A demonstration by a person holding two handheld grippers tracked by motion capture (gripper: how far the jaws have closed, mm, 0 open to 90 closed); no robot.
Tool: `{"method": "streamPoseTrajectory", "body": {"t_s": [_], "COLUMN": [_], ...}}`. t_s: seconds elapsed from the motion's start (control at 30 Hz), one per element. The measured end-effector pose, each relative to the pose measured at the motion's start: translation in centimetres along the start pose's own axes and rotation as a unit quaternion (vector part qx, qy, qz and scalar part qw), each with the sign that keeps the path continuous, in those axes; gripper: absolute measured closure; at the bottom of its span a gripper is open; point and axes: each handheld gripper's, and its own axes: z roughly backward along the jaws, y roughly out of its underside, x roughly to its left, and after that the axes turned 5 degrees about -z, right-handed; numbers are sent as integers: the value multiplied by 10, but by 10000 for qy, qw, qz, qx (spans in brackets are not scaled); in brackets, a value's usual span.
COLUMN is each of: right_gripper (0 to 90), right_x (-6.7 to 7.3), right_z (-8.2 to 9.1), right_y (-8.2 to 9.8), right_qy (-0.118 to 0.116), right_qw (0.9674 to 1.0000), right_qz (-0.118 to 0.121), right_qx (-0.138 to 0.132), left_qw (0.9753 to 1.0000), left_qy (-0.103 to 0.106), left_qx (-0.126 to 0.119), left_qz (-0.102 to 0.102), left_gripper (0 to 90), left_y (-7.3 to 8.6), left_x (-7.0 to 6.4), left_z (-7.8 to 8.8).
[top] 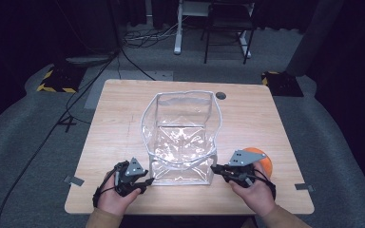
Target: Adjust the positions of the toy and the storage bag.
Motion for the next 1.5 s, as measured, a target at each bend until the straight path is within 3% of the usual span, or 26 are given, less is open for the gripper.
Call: {"method": "streamPoseTrajectory", "body": {"t_s": [0.1, 0.2, 0.33, 0.5, 0.6, 0.67, 0.77, 0.9, 1.13, 1.5], "right_gripper": [881, 881, 880, 880, 880, 879, 877, 860, 711, 603], "right_x": [2, 3, 7, 11, 10, 9, 8, 6, 3, -2], "right_z": [8, 22, 36, 47, 51, 57, 60, 60, 64, 88], "right_y": [6, 16, 27, 35, 37, 43, 45, 45, 40, 31], "right_qy": [-3, 7, -2, -9, 16, 16, 31, -26, -181, 42], "right_qw": [10000, 10000, 9998, 9998, 9997, 9996, 9995, 9993, 9987, 9986], "right_qz": [-22, -75, -162, -179, -199, -270, -311, -352, -417, -498], "right_qx": [21, 63, 71, 109, 118, 96, 94, 106, 250, 190], "left_qw": [9999, 9990, 9978, 9970, 9950, 9942, 9946, 9952, 9975, 9985], "left_qy": [90, 347, 567, 651, 927, 983, 903, 848, 513, -18], "left_qx": [57, 91, 81, 121, 143, 196, 279, 314, 443, 491], "left_qz": [-102, -274, -324, -396, -341, -384, -439, -365, -186, 231], "left_gripper": [620, 590, 550, 503, 481, 458, 440, 392, 344, 312], "left_y": [-4, -9, -10, -11, -9, -8, -6, -4, 3, 19], "left_x": [-6, -15, -19, -24, -27, -28, -28, -26, -15, 10], "left_z": [-2, -7, -10, -11, -10, -9, -8, -6, -6, -19]}}
